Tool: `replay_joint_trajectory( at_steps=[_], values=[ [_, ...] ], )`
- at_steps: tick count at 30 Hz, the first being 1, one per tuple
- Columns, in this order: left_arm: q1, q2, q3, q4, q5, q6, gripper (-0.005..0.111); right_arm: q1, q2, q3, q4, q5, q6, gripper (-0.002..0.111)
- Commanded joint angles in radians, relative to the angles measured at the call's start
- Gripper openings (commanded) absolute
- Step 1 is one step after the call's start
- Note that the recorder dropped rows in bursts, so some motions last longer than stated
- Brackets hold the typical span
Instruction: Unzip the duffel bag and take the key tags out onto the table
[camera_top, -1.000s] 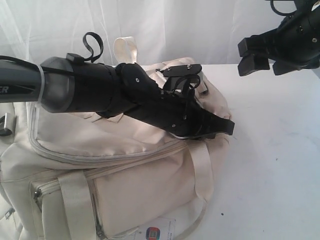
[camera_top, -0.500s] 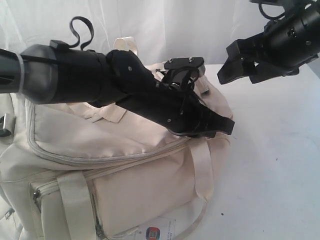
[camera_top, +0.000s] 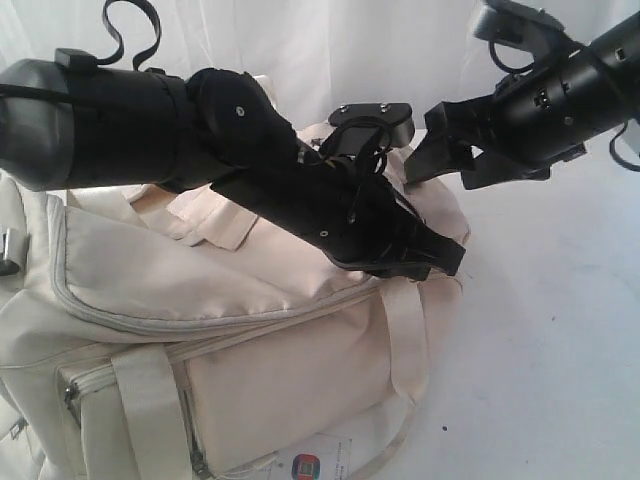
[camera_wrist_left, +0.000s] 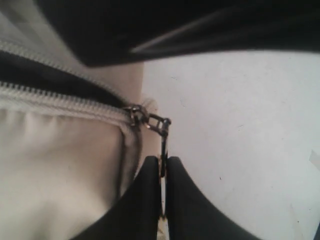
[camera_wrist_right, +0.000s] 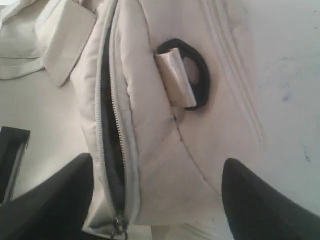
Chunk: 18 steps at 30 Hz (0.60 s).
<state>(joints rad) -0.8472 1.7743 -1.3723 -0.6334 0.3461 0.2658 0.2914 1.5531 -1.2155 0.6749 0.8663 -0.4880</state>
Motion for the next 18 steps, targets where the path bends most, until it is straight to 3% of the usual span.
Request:
replay_joint_trajectory(
  at_steps=[1, 11, 18],
  values=[
    [-0.004, -0.022, -0.003, -0.010, 0.045, 0.002, 0.000, -0.001, 0.046, 0.003, 0.115, 0.018, -0.094, 0.067],
    [-0.004, -0.022, -0.003, -0.008, 0.039, 0.004, 0.000, -0.001, 0.138, 0.003, 0.214, 0.092, -0.169, 0.054],
    [-0.004, -0.022, -0.003, -0.008, 0.043, 0.023, 0.000, 0.007, 0.149, 0.001, 0.233, 0.082, -0.185, 0.024]
  ],
)
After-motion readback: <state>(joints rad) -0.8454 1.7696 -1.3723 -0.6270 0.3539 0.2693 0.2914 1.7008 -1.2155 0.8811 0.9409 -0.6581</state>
